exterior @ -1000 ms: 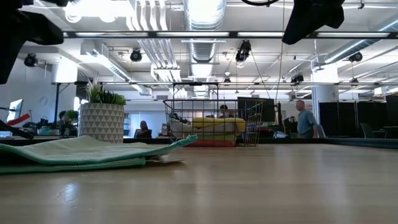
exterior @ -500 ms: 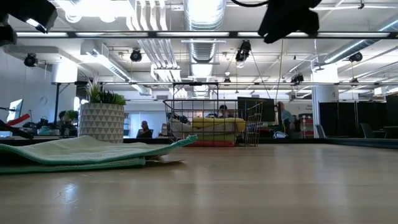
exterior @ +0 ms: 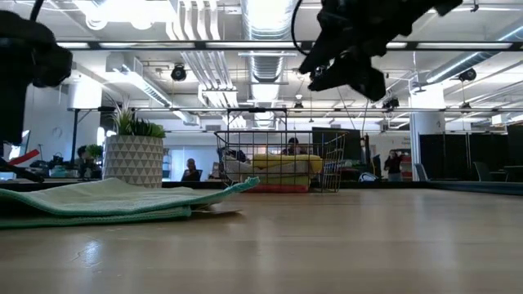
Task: Fold microfiber towels
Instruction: Fold the green towel
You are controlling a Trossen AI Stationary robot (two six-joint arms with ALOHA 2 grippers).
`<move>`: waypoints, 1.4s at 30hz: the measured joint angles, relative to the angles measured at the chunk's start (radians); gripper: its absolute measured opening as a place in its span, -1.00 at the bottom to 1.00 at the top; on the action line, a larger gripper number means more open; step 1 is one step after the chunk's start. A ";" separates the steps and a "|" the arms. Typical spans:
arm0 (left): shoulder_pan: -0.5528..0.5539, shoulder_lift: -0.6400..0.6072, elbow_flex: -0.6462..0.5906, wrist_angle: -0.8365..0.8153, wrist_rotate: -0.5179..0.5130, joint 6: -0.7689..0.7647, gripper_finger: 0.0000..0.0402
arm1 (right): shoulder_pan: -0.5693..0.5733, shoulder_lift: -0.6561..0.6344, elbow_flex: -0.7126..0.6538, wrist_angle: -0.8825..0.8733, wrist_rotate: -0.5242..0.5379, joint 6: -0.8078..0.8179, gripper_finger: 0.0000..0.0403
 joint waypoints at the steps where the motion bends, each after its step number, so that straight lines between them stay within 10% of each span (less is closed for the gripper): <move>1: 0.000 -0.014 -0.019 0.009 -0.013 -0.031 0.01 | -0.007 0.014 -0.013 0.056 0.001 0.021 -0.29; 18: 0.006 -0.072 -0.213 0.092 -0.161 -0.419 0.01 | -0.143 0.397 0.129 0.282 -0.167 0.185 -0.29; 42: 0.007 -0.228 -0.434 0.343 -0.298 -0.484 0.01 | -0.253 0.744 0.460 0.273 -0.286 0.322 -0.29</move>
